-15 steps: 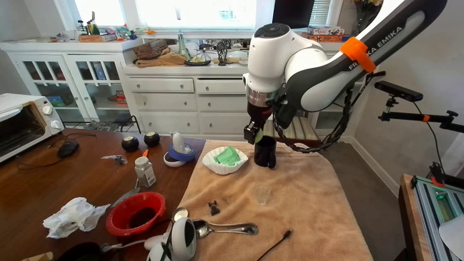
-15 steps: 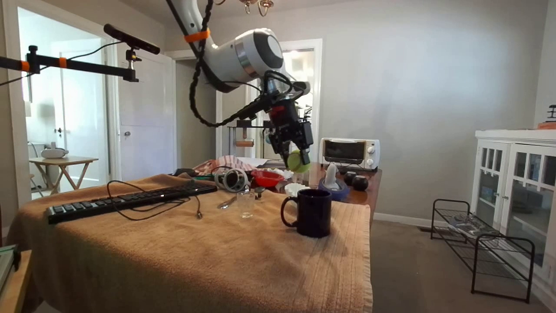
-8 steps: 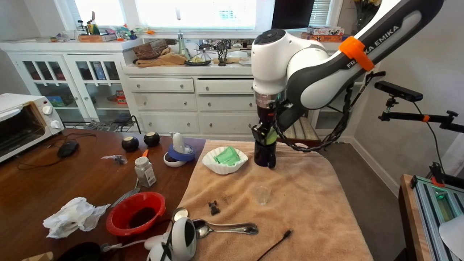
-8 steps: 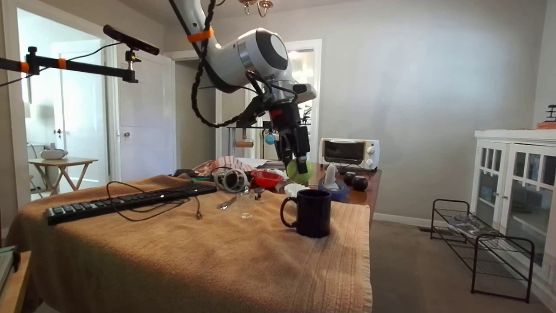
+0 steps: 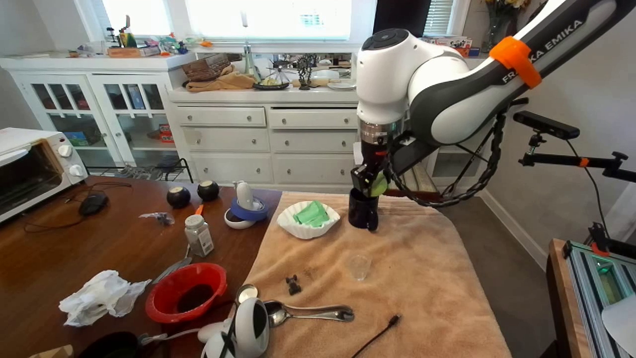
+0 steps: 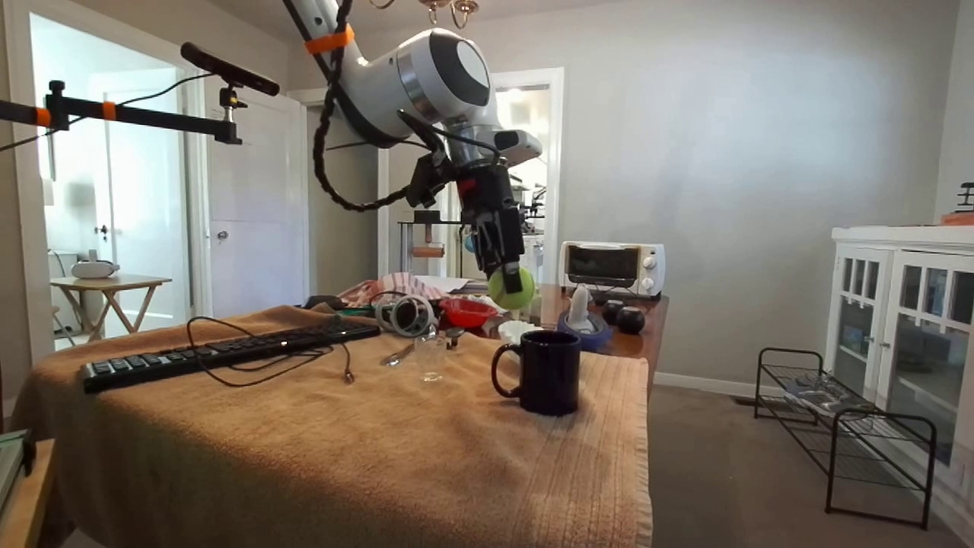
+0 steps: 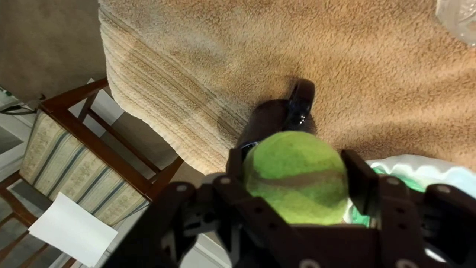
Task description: Put the tennis ball in the black mug.
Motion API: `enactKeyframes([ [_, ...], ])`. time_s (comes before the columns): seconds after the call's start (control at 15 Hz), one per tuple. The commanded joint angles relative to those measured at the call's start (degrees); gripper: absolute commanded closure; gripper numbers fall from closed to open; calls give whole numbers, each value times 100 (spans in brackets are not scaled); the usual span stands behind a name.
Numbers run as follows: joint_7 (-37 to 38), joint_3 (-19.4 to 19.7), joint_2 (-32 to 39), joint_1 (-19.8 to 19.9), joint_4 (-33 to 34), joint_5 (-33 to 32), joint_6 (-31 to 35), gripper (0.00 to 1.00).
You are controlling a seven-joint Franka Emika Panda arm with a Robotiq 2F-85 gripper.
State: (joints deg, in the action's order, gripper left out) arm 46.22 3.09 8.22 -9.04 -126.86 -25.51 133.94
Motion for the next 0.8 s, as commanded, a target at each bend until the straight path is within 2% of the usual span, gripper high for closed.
enactKeyframes([
  [0.0, 2, -117, -26, 106, -6, -10, -20, 33],
  [0.07, 159, -106, 42, 81, 24, -132, -18, 58],
  [0.73, -364, 42, 886, 390, 923, 569, -380, 58],
])
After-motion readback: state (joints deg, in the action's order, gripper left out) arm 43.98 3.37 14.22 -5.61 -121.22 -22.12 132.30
